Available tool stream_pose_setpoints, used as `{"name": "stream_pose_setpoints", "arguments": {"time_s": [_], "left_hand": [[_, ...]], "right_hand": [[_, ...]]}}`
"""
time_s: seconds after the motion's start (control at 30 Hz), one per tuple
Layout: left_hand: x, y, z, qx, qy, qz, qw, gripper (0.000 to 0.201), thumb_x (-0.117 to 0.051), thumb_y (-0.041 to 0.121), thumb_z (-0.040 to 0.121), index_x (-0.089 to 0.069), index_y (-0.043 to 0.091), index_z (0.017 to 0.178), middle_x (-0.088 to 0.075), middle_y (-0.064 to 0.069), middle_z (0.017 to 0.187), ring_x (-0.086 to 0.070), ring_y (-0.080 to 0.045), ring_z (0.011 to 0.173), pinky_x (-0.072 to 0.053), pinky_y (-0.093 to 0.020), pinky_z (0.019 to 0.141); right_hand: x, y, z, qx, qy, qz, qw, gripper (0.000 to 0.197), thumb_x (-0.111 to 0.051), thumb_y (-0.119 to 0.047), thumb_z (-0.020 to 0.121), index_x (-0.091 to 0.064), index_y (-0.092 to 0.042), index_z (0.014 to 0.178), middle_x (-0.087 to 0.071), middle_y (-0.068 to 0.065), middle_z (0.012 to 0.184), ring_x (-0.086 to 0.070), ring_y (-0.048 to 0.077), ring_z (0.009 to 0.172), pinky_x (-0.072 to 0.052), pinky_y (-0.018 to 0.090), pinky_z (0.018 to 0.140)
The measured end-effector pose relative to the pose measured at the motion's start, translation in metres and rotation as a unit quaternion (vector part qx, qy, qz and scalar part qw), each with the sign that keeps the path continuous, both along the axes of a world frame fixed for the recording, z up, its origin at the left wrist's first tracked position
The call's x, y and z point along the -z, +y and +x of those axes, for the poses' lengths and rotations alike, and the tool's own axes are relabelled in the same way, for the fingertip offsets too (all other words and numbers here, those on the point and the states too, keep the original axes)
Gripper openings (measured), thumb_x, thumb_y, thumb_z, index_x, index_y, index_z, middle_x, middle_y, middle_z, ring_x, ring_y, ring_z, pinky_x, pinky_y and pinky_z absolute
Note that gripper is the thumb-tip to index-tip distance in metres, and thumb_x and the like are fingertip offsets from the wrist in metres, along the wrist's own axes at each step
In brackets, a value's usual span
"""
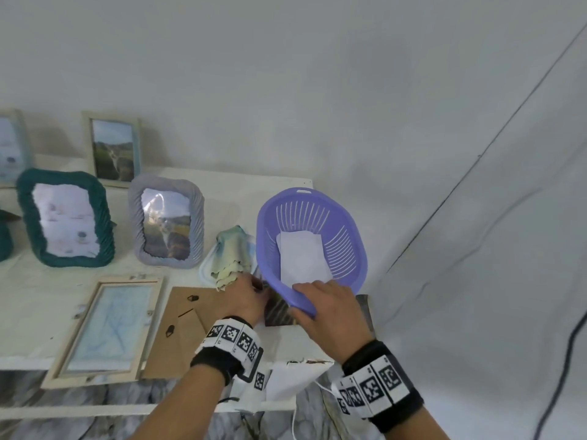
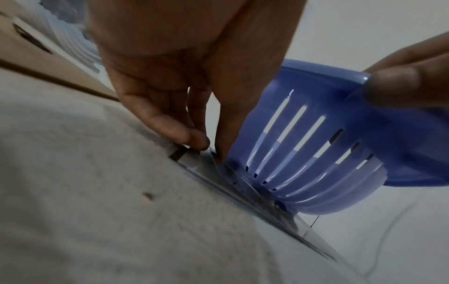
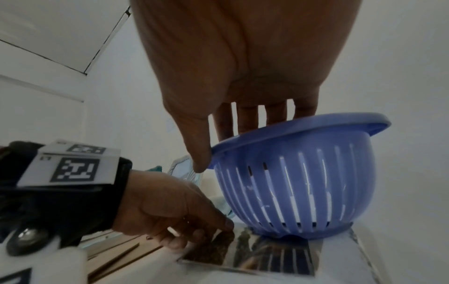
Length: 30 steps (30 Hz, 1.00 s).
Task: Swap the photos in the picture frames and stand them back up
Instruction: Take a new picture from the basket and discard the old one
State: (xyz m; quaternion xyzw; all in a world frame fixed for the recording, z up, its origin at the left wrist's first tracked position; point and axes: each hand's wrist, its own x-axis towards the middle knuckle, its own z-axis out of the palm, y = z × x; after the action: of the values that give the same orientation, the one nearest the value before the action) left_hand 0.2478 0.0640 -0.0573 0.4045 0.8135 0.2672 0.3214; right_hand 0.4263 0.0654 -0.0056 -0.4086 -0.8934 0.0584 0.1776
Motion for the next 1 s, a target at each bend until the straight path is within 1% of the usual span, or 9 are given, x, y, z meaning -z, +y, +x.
{"name": "stream_pose_setpoints", "arguments": {"time_s": [0.13, 0.23, 0.37, 0.43, 0.53, 0.63, 0.83, 0.9, 1.0], "left_hand": [[0.0, -0.003, -0.006, 0.009, 0.034, 0.005, 0.999, 0.017, -0.061, 0.039, 0.09, -0.064, 0.023, 0.093, -0.073, -0.004, 0.094, -0.066, -0.026, 0.087, -0.053, -0.037, 0.08], [-0.002, -0.008, -0.016, -0.004, 0.013, 0.033, 0.999, 0.018, -0.053, 0.037, 0.096, -0.063, 0.024, 0.102, -0.07, 0.001, 0.099, -0.065, -0.024, 0.093, -0.046, -0.029, 0.077], [-0.015, -0.01, -0.027, -0.074, -0.14, 0.15, 0.976, 0.023, -0.05, 0.043, 0.096, -0.065, 0.026, 0.092, -0.073, 0.0, 0.081, -0.069, -0.022, 0.074, -0.059, -0.046, 0.073], [-0.03, -0.011, -0.026, -0.076, -0.207, 0.176, 0.959, 0.021, -0.054, 0.036, 0.098, -0.065, 0.019, 0.103, -0.073, -0.003, 0.081, -0.069, -0.019, 0.07, -0.059, -0.038, 0.066], [-0.044, -0.007, -0.023, -0.038, -0.243, 0.184, 0.952, 0.025, -0.063, 0.029, 0.094, -0.059, 0.017, 0.117, -0.073, -0.008, 0.088, -0.071, -0.014, 0.07, -0.057, -0.029, 0.06], [-0.043, -0.003, -0.023, -0.039, -0.246, 0.177, 0.952, 0.034, -0.065, 0.02, 0.093, -0.055, 0.016, 0.124, -0.071, -0.013, 0.089, -0.07, -0.015, 0.07, -0.056, -0.026, 0.057], [-0.04, -0.003, -0.025, -0.032, -0.261, 0.186, 0.947, 0.035, -0.067, 0.014, 0.091, -0.056, 0.013, 0.125, -0.069, -0.013, 0.082, -0.067, -0.013, 0.064, -0.056, -0.026, 0.055], [-0.04, -0.002, -0.026, -0.03, -0.249, 0.188, 0.95, 0.035, -0.067, 0.015, 0.091, -0.056, 0.014, 0.124, -0.069, -0.013, 0.082, -0.066, -0.009, 0.061, -0.055, -0.024, 0.054], [-0.04, -0.002, -0.027, -0.027, -0.235, 0.184, 0.954, 0.034, -0.068, 0.016, 0.09, -0.057, 0.017, 0.123, -0.07, -0.01, 0.082, -0.067, -0.009, 0.062, -0.056, -0.024, 0.054]], "right_hand": [[0.001, -0.001, -0.003, -0.003, -0.014, -0.017, 1.0, 0.033, -0.049, -0.048, 0.081, -0.065, -0.025, 0.098, -0.061, -0.007, 0.075, -0.056, 0.021, 0.066, -0.044, 0.033, 0.058], [-0.003, 0.005, -0.002, -0.026, -0.009, -0.089, 0.996, 0.045, -0.044, -0.056, 0.087, -0.065, -0.023, 0.11, -0.066, -0.004, 0.087, -0.059, 0.023, 0.077, -0.049, 0.04, 0.067], [-0.03, 0.028, 0.002, -0.024, 0.052, -0.205, 0.977, 0.038, -0.053, -0.049, 0.094, -0.061, -0.025, 0.122, -0.065, -0.008, 0.099, -0.06, 0.01, 0.086, -0.05, 0.032, 0.08], [-0.049, 0.049, -0.001, -0.011, 0.05, -0.215, 0.975, 0.035, -0.055, -0.043, 0.095, -0.061, -0.023, 0.123, -0.065, -0.008, 0.099, -0.06, 0.011, 0.086, -0.049, 0.031, 0.081], [-0.067, 0.087, -0.013, 0.021, -0.013, -0.191, 0.981, 0.035, -0.054, -0.043, 0.095, -0.06, -0.023, 0.123, -0.065, -0.007, 0.102, -0.059, 0.012, 0.088, -0.048, 0.028, 0.084], [-0.07, 0.126, -0.033, 0.045, -0.107, -0.192, 0.975, 0.039, -0.056, -0.042, 0.093, -0.058, -0.021, 0.126, -0.063, -0.001, 0.115, -0.058, 0.017, 0.102, -0.043, 0.029, 0.088], [-0.045, 0.171, -0.08, 0.052, -0.281, -0.24, 0.928, 0.06, -0.071, -0.037, 0.084, -0.051, -0.012, 0.134, -0.054, 0.005, 0.135, -0.053, 0.026, 0.121, -0.045, 0.036, 0.098], [-0.033, 0.179, -0.091, 0.05, -0.321, -0.245, 0.914, 0.064, -0.077, -0.039, 0.079, -0.053, -0.01, 0.13, -0.058, 0.007, 0.129, -0.057, 0.029, 0.115, -0.049, 0.041, 0.095], [-0.006, 0.196, -0.097, 0.047, -0.37, -0.201, 0.906, 0.065, -0.086, -0.045, 0.059, -0.06, -0.016, 0.111, -0.067, 0.006, 0.108, -0.066, 0.028, 0.091, -0.058, 0.044, 0.078]]}}
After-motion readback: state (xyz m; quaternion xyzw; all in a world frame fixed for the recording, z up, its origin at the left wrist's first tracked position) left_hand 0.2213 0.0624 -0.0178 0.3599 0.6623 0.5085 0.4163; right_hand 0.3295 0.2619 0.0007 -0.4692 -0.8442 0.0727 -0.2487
